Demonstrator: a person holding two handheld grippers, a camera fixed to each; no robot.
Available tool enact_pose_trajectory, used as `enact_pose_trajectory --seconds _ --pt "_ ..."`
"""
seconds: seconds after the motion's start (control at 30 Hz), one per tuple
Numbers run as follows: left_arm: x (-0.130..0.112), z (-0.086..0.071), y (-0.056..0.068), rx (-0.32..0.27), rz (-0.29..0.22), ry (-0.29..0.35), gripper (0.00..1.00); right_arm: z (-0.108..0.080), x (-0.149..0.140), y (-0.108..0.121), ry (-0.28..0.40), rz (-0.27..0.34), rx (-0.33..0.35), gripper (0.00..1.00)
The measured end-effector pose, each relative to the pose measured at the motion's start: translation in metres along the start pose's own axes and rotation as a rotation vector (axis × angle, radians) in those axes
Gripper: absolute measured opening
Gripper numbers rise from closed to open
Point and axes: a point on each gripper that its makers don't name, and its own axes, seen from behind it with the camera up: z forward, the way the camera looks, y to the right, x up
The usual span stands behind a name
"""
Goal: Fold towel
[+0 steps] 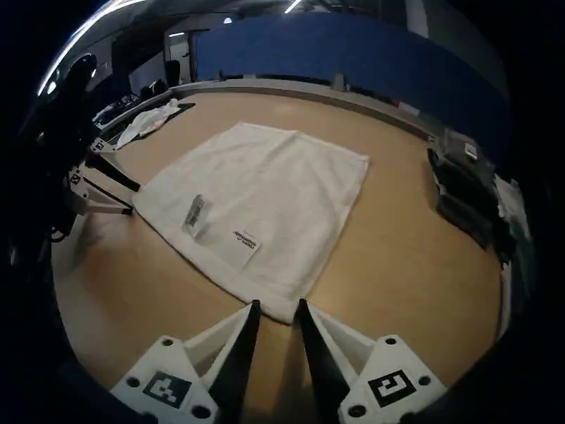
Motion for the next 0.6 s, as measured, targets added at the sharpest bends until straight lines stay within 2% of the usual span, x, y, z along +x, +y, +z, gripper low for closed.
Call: enact_pose_trajectory --seconds 0.13,0.2,0.33,0.6 --pt "-0.0004 0.0007 0.0016 0.001 0.007 -0.009 0.46 0.0002 -0.0007 0.0009 -0.002 -0.002 -0.004 0.38" --pt "-0.0007 0.0012 0.003 0.001 0.014 -0.012 0.37 0.0001 -0.001 0.0019 -0.005 -0.001 -0.007 0.35" --pt "-0.0011 0.0015 0.005 0.007 0.032 -0.014 0.22 -0.0004 -0.001 0.0047 -0.011 0.0 -0.017 0.2" --pt "-0.0005 0.0014 0.0025 0.022 0.049 -0.009 0.11 -0.0003 -0.0028 0.0049 -0.021 0.014 -0.013 0.12"
